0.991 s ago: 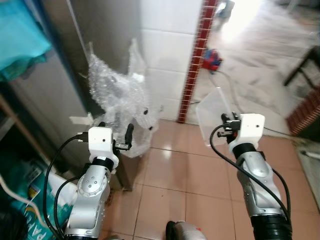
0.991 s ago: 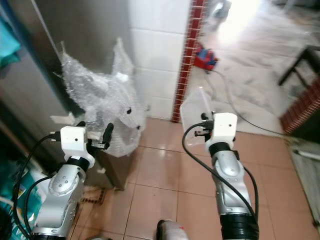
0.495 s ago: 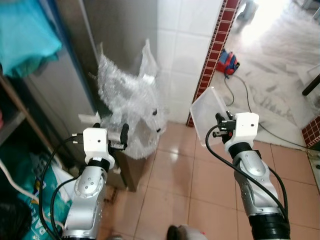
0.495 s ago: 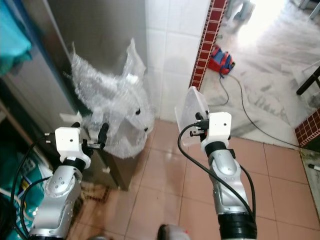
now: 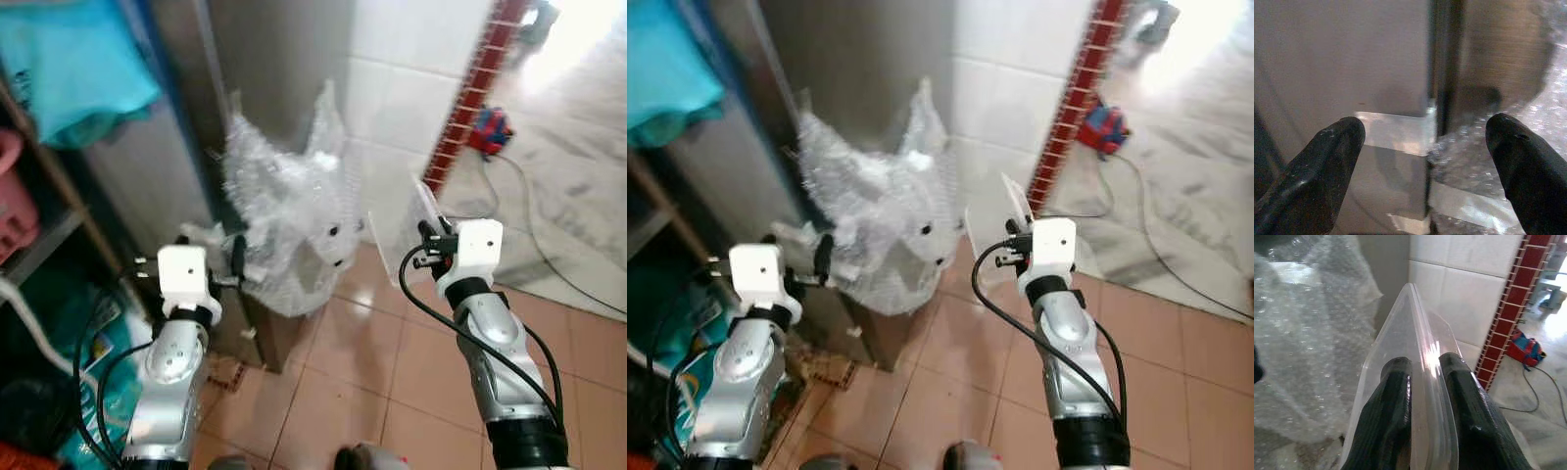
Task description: Restocking fridge
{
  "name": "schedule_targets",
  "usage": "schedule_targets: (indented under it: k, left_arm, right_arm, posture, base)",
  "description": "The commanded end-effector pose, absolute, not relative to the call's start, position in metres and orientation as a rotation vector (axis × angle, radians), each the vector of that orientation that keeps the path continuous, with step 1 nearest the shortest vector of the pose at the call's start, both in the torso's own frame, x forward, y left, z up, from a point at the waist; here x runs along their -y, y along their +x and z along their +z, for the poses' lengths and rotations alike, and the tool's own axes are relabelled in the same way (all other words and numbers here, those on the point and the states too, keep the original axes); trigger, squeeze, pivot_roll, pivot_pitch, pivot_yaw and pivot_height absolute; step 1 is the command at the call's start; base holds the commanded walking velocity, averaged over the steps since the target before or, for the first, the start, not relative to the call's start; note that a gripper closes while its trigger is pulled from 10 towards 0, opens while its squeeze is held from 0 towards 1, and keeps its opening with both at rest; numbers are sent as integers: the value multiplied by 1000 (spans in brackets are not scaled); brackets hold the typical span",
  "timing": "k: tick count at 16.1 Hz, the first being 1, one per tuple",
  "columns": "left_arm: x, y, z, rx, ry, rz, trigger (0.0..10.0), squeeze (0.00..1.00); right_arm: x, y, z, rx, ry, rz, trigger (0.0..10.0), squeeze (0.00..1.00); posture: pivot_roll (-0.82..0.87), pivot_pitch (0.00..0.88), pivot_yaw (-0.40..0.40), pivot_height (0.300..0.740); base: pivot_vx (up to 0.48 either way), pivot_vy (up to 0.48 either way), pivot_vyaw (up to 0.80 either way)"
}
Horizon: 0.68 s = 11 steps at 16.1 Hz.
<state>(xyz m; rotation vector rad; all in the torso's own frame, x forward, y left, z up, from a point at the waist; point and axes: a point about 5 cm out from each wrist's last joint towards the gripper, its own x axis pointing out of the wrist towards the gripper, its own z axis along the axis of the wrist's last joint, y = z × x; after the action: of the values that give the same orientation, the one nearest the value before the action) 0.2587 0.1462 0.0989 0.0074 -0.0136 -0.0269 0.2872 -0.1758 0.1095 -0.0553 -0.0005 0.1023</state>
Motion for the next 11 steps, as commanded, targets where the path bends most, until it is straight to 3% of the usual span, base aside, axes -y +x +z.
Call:
schedule_targets:
  k: [1,7,11]
  left_arm:
    - [-145,260,98,11,16,-26,10000,0]
    - [-137,273,101,31,-2,-48,10000,0]
    - [-132,294,106,55,-15,-49,10000,0]
  right_arm:
    - [181,285,111,5,-72,99,10000,0]
    - [181,285,112,3,-84,106,10000,0]
    - [182,269,105,-29,-99,128,10000,0]
  posture:
    - [34,32,-12,740]
    - [24,36,-21,740]
    - [-30,53,-27,740]
  base:
    - [0,0,0]
    - [0,0,0]
    - [0,0,0]
